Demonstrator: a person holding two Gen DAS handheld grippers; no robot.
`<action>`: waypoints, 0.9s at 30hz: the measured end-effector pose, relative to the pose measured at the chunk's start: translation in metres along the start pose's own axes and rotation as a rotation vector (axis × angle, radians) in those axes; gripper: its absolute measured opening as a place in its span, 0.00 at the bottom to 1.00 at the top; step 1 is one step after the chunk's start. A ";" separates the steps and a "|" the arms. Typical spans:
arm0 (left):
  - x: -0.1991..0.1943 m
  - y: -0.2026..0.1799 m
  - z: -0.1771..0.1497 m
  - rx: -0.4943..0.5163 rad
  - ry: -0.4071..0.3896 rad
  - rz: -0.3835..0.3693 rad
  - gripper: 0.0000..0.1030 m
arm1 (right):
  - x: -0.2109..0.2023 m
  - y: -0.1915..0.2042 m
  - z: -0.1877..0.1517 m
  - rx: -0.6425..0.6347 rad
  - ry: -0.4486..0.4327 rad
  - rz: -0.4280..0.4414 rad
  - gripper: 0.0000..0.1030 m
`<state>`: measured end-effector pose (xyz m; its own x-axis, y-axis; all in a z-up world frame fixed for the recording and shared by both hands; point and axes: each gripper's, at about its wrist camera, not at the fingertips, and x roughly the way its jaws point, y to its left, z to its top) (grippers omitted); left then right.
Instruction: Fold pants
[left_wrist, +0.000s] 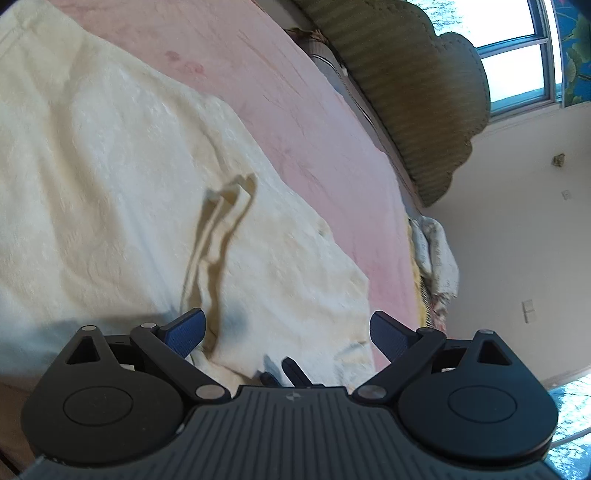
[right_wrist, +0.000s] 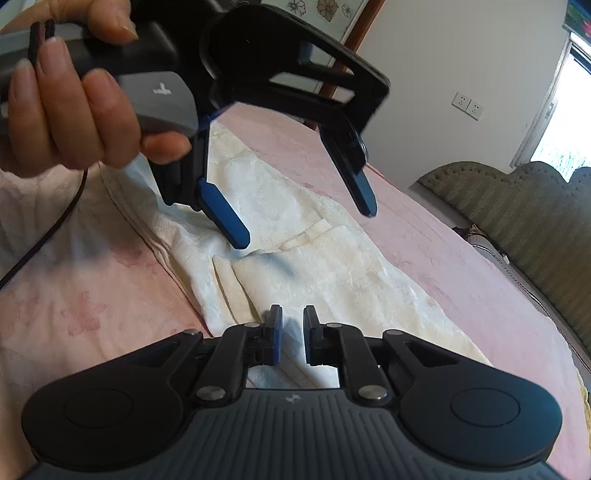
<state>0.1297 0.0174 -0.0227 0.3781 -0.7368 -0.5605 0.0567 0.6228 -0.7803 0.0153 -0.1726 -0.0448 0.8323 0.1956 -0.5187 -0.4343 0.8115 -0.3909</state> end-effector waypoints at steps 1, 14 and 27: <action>-0.001 -0.001 -0.001 0.001 0.007 -0.008 0.94 | -0.001 -0.002 -0.001 0.007 -0.001 0.003 0.11; -0.022 -0.017 -0.012 0.136 -0.157 0.042 0.68 | -0.020 -0.014 -0.004 0.114 -0.150 -0.026 0.40; -0.027 -0.046 -0.029 0.395 -0.218 0.149 0.00 | -0.030 -0.044 -0.006 0.295 -0.201 -0.025 0.00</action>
<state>0.0902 0.0006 0.0205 0.5912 -0.5860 -0.5541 0.3181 0.8008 -0.5075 0.0076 -0.2177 -0.0170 0.9053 0.2544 -0.3402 -0.3193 0.9357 -0.1501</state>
